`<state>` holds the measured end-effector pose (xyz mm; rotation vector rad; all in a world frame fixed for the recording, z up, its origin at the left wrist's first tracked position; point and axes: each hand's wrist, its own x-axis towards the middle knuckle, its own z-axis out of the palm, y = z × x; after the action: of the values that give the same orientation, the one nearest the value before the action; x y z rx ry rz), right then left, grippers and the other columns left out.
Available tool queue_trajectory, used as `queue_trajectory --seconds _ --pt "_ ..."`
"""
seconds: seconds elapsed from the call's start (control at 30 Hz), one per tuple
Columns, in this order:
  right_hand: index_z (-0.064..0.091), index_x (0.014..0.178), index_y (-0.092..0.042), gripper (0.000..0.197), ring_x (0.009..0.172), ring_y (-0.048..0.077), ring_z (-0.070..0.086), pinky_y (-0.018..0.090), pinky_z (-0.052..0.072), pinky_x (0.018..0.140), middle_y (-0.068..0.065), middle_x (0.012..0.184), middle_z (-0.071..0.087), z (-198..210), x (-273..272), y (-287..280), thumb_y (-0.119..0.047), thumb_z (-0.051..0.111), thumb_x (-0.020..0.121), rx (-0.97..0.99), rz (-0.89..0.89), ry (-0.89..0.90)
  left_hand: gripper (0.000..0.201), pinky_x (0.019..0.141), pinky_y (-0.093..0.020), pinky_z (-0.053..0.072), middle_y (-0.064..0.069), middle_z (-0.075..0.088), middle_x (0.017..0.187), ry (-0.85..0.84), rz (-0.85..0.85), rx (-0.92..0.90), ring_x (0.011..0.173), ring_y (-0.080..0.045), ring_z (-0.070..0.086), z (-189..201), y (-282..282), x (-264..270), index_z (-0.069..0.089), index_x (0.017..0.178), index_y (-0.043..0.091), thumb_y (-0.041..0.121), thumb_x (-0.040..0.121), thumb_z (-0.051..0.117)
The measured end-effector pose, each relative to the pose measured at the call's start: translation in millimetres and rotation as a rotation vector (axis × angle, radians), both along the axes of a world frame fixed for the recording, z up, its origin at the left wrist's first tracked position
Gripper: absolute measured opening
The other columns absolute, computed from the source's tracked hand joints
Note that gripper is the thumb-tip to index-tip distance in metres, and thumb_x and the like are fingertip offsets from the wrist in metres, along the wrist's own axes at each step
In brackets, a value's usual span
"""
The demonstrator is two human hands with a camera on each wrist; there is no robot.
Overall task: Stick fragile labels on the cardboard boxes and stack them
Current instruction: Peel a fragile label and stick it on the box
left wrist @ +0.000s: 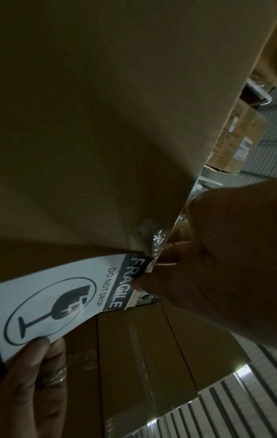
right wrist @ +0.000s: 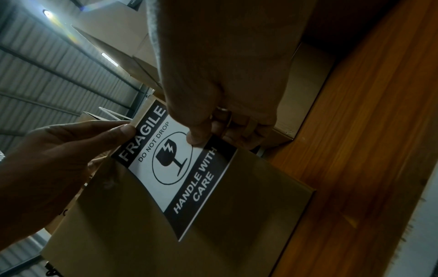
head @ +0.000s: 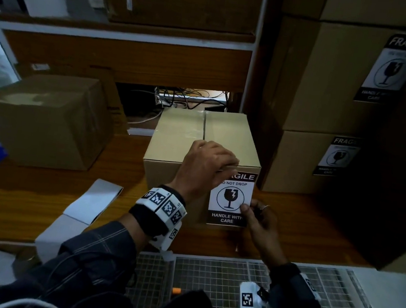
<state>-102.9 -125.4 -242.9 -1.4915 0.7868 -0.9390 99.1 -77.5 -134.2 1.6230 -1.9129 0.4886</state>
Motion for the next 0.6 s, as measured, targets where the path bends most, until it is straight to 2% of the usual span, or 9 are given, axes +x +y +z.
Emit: queue_trajectory --seconds 0.27,0.4,0.5,0.6 --pt "0.067 0.116 -0.006 0.020 0.104 0.017 0.073 0.028 0.061 0.080 0.004 0.111 0.076 1.1 0.5 -1.7 -0.018 0.059 0.102 0.042 0.008 -0.050 0.024 0.096 -0.040 0.039 0.004 0.075 0.110 -0.012 -0.008 -0.045 0.105 -0.017 0.064 -2.7 -0.4 -1.0 0.074 0.110 0.020 0.035 0.091 0.072" --pt "0.067 0.118 -0.004 0.021 0.102 0.018 0.074 0.025 0.060 0.077 0.004 0.110 0.077 2.6 2.8 1.1 -0.013 0.063 0.099 0.143 0.002 -0.118 0.023 0.096 -0.039 0.038 0.005 0.075 0.108 -0.012 -0.002 -0.061 0.103 -0.016 0.065 -3.4 -0.7 -2.1 0.074 0.108 0.020 0.034 0.090 0.073" --pt "0.068 0.118 -0.005 0.024 0.102 0.022 0.075 0.027 0.061 0.076 0.006 0.110 0.078 -1.1 8.0 1.8 -0.011 0.067 0.095 0.252 -0.037 -0.154 0.022 0.097 -0.041 0.039 0.005 0.075 0.107 -0.008 -0.001 -0.053 0.103 -0.016 0.065 -2.8 -0.4 -2.0 0.074 0.107 0.020 0.034 0.090 0.072" --pt "0.069 0.118 -0.008 0.029 0.103 0.024 0.075 0.035 0.062 0.080 0.005 0.110 0.078 -9.1 10.5 3.1 -0.013 0.073 0.090 0.334 -0.055 -0.156 0.023 0.098 -0.043 0.040 0.006 0.075 0.108 -0.010 0.006 -0.041 0.104 -0.016 0.065 -2.6 0.0 -1.3 0.074 0.108 0.021 0.035 0.091 0.071"
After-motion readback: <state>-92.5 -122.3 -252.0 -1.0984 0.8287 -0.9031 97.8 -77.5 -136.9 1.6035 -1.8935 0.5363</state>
